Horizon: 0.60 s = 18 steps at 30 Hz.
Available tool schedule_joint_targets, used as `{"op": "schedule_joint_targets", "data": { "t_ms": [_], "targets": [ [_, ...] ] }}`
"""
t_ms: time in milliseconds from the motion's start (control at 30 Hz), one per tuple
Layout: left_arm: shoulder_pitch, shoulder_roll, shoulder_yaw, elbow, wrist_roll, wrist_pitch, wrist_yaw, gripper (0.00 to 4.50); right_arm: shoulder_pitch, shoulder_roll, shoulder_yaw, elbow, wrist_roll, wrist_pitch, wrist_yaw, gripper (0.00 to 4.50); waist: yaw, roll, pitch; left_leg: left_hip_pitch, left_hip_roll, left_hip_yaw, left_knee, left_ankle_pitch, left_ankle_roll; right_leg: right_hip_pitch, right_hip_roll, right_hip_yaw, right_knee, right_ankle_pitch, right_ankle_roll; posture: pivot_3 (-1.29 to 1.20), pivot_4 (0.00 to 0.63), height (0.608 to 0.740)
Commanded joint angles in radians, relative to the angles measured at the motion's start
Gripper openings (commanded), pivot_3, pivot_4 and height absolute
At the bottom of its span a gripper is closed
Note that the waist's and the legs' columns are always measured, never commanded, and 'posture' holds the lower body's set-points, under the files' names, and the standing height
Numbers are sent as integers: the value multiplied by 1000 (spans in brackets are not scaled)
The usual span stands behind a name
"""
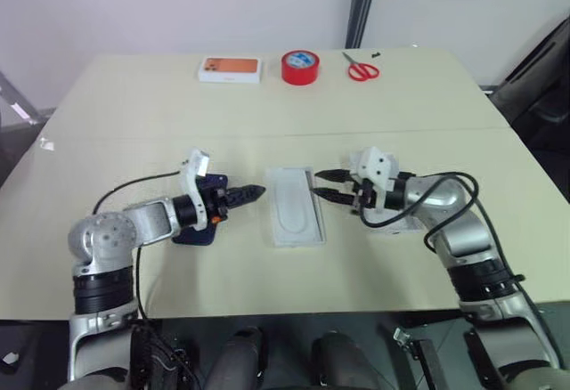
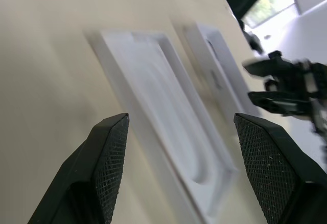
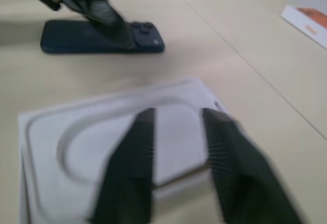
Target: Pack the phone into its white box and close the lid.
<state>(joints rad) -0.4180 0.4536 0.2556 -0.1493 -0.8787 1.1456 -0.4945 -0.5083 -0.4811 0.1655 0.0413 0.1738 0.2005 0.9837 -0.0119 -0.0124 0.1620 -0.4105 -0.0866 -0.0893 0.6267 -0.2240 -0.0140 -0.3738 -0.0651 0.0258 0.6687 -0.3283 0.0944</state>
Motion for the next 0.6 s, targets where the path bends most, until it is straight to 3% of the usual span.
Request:
{"op": "schedule_joint_targets", "data": {
  "t_ms": [33,200,600],
  "targets": [
    [58,101,-57,-36,153,-263,-155,3473,-16,46,63,-5,-73,-38,-62,30,-1,1,0,0,0,0,-1,0,0,0,0,0,0,0,0,0,150,734],
    [122,171,-87,-12,231,-413,-264,3473,-55,103,126,28,-149,-17,-128,30,2,1,0,0,0,0,-5,0,0,-2,-1,1,-2,0,-1,0,150,734],
    [132,89,-33,-35,212,-473,-208,3473,-92,54,230,91,-308,-2,-117,30,-1,1,0,0,0,0,-5,-2,4,-6,0,0,-1,1,-1,0,150,734]
  ]
}}
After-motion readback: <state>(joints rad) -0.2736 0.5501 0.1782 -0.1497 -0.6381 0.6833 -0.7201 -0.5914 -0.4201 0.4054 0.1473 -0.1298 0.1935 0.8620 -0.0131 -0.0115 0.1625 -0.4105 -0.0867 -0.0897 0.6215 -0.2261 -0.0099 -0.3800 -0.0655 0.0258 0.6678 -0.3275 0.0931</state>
